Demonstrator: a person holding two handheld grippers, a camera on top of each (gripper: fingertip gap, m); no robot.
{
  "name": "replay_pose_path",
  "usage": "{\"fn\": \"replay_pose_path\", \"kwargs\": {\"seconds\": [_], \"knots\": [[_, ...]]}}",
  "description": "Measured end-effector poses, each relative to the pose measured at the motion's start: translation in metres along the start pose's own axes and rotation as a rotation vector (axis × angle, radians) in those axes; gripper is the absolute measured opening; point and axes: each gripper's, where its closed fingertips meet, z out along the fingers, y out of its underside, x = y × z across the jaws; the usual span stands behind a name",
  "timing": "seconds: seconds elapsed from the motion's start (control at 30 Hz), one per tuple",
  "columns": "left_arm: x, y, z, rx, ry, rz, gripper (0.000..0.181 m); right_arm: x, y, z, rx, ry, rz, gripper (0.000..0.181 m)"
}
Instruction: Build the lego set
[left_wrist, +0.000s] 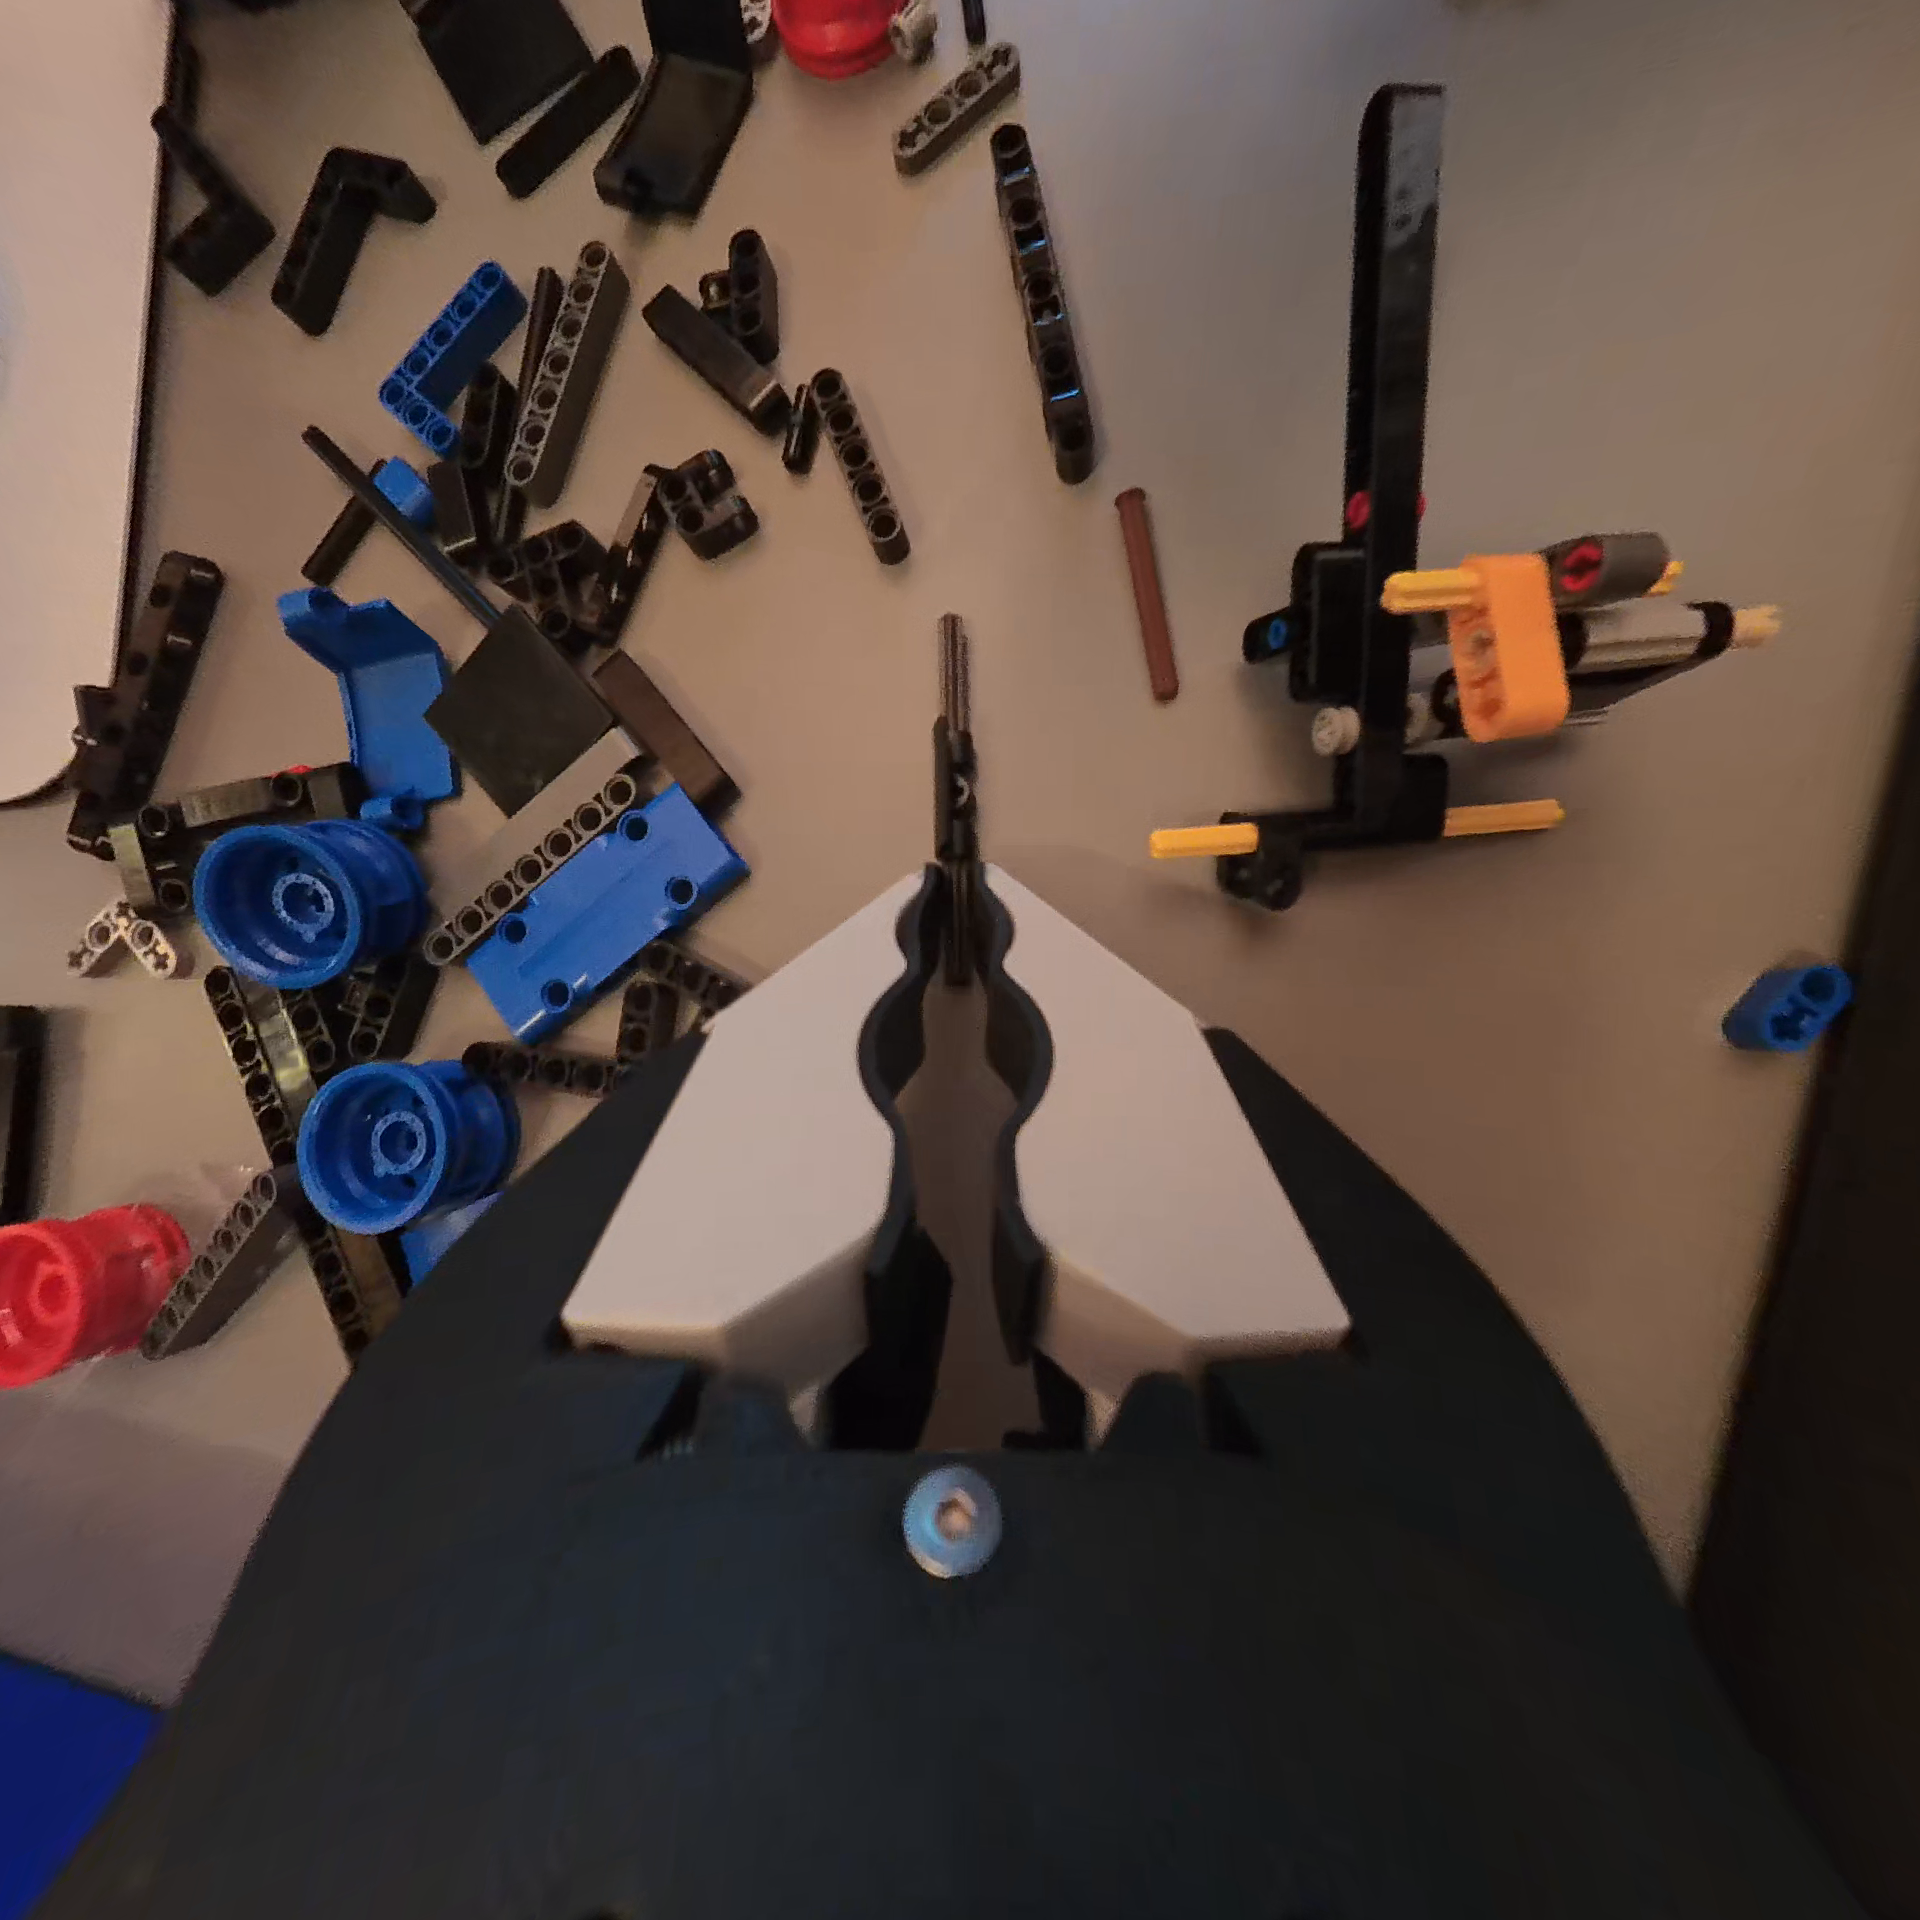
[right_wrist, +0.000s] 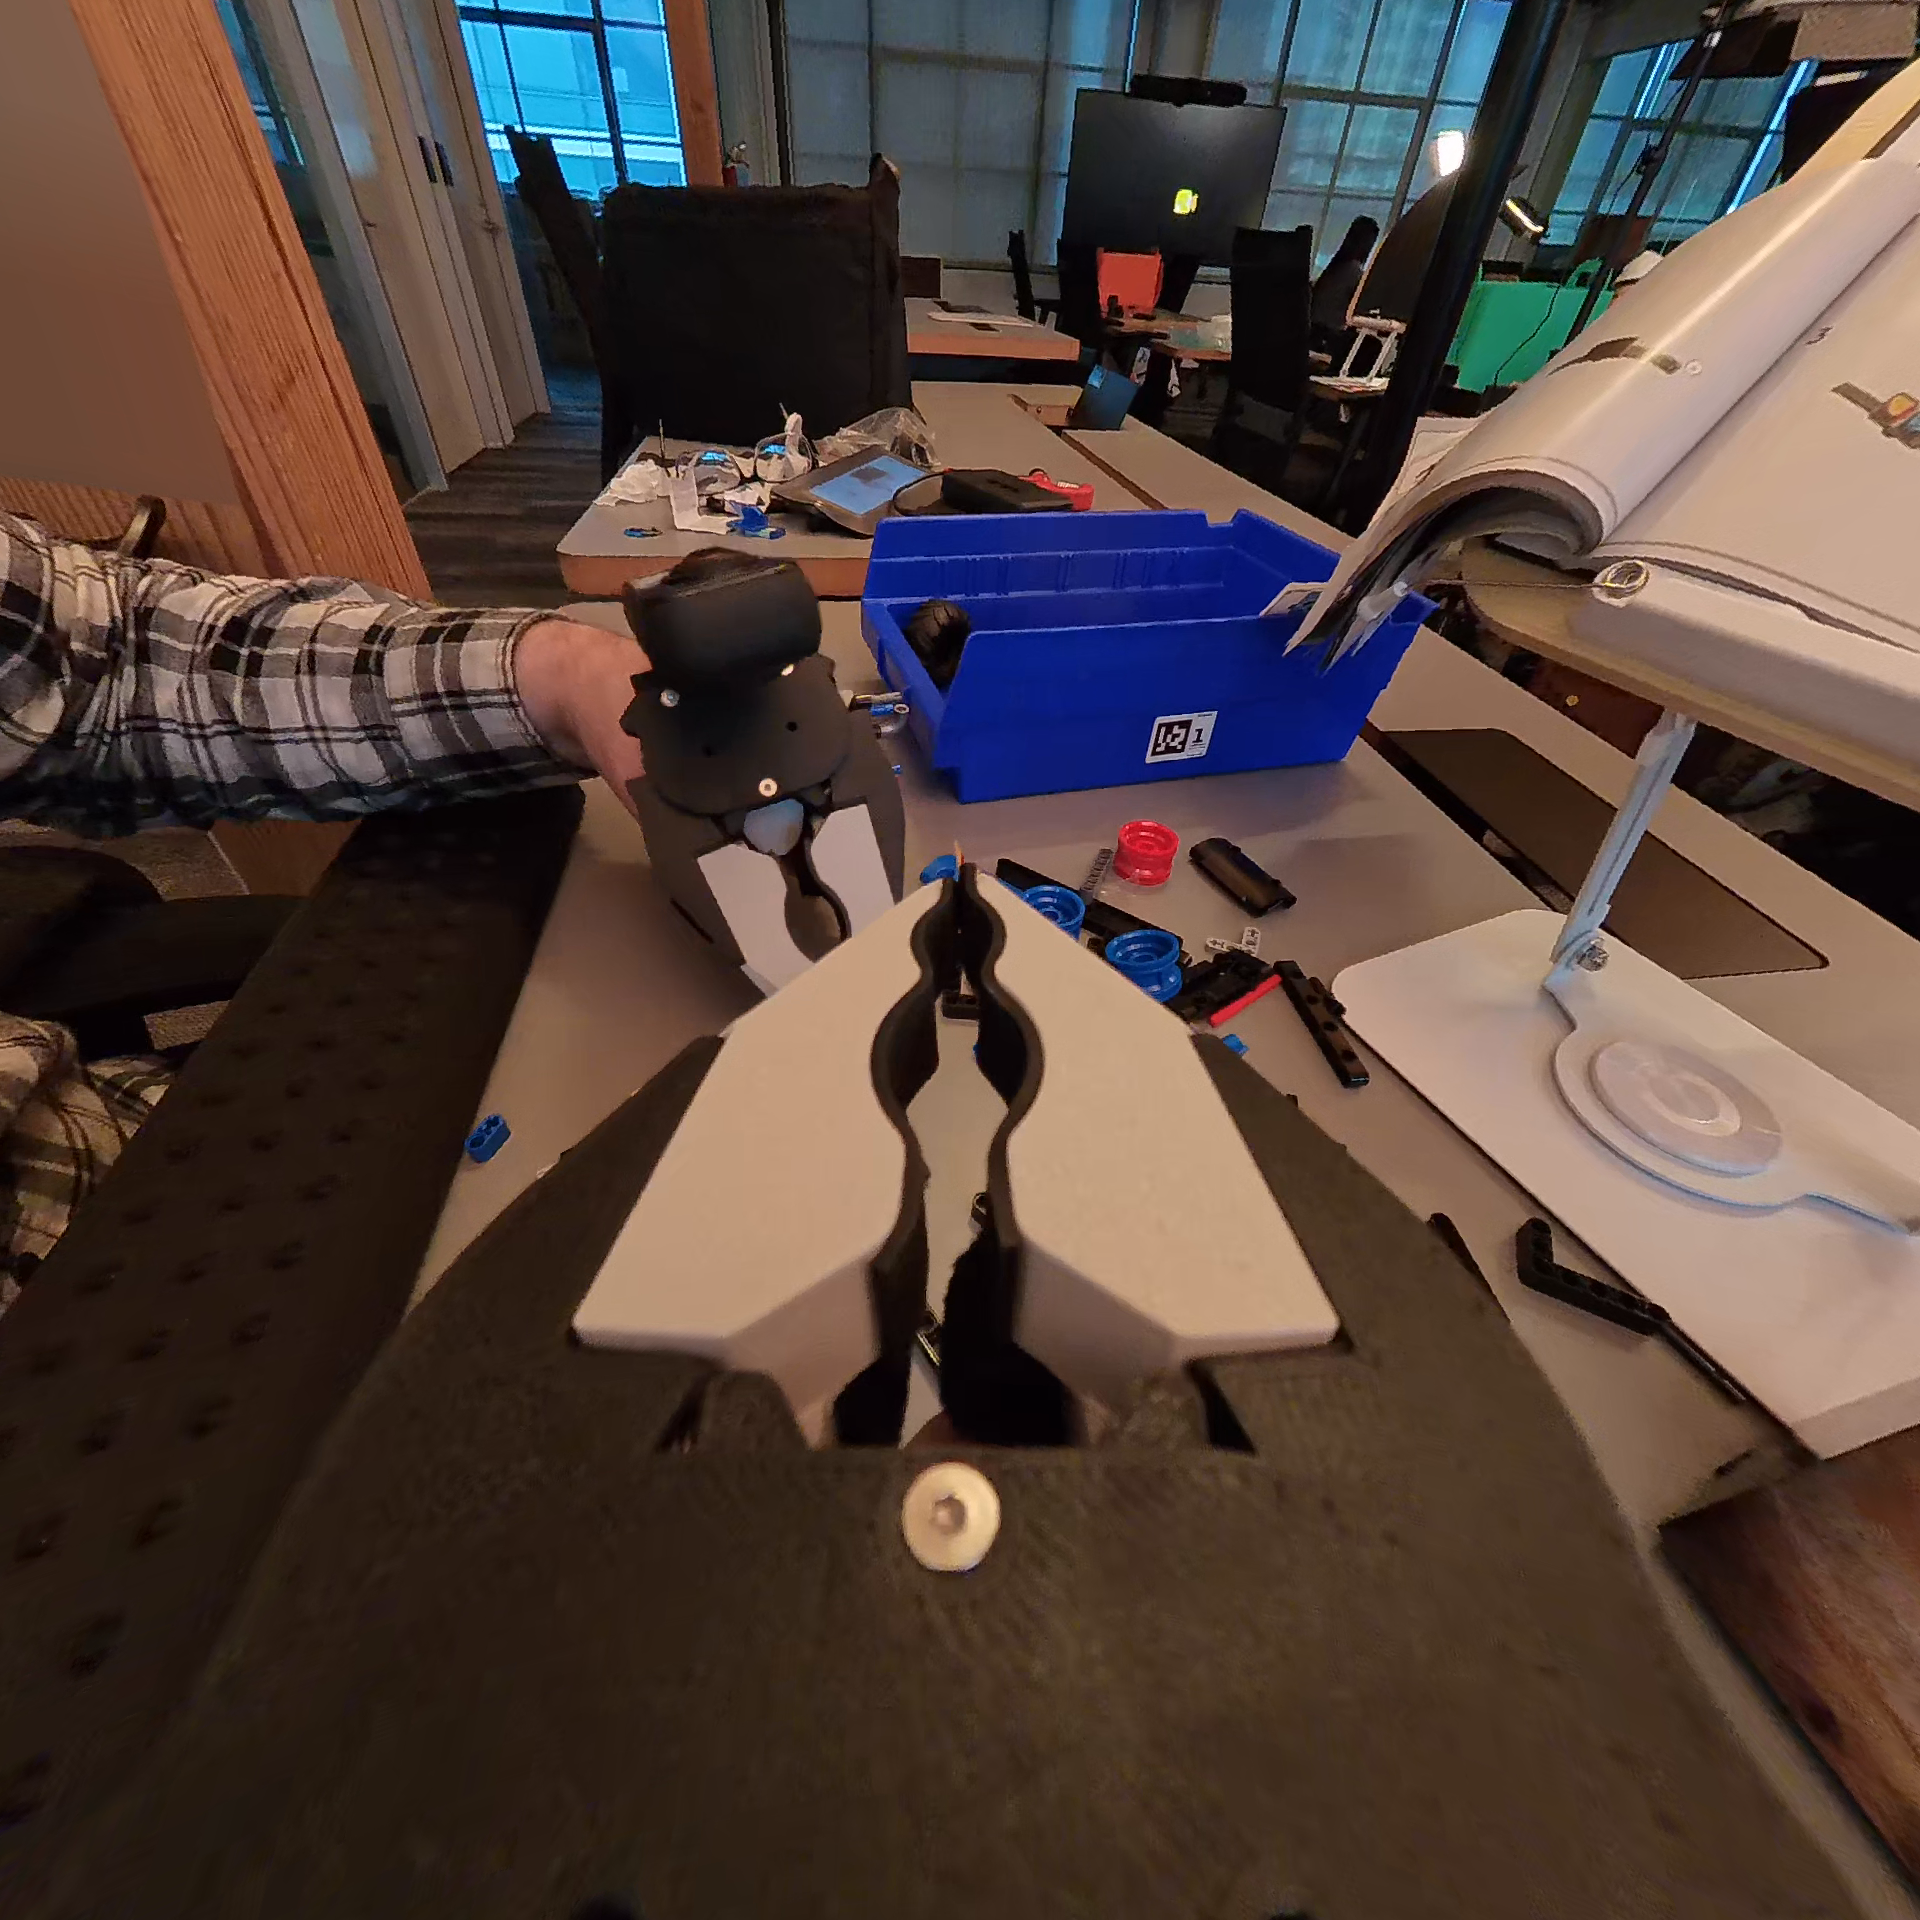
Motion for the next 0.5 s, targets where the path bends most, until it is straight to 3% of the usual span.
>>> {"fn": "replay_pose_path", "kwargs": {"seconds": [0.27, 0.5], "knots": [[-0.003, -0.001, -0.002, -0.015, -0.204, 0.194, 0.003, 0.001, 0.001, 0.000, -0.001, 0.003, -0.001, 0.000], [-0.023, -0.010, -0.018, -0.002, -0.470, 0.396, 0.003, 0.001, 0.002, 0.001, -0.004, 0.011, -0.014, 0.000]]}}
